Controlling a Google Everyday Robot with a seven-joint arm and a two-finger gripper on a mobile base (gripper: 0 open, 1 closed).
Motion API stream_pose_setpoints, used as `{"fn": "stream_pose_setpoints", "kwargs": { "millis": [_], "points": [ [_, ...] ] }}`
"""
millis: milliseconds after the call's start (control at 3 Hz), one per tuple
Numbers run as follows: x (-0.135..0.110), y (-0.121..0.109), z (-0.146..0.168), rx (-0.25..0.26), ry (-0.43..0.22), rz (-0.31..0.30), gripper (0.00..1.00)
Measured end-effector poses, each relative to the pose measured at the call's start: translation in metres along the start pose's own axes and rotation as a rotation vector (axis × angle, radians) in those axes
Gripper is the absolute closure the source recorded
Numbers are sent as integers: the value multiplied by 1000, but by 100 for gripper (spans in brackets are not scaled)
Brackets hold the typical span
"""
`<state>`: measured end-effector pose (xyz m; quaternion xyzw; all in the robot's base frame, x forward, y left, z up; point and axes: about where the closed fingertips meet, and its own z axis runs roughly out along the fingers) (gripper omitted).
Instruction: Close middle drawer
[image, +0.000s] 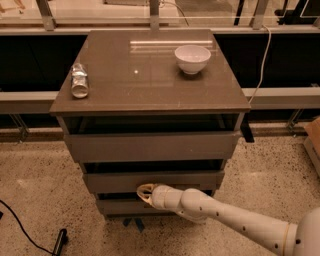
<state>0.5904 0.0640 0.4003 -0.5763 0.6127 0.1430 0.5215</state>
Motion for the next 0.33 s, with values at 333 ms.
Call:
{"fn": "stream_pose_setpoints", "kwargs": {
  "millis": [333],
  "points": [
    [-8, 10, -17, -5, -54, 11, 100]
  ]
}}
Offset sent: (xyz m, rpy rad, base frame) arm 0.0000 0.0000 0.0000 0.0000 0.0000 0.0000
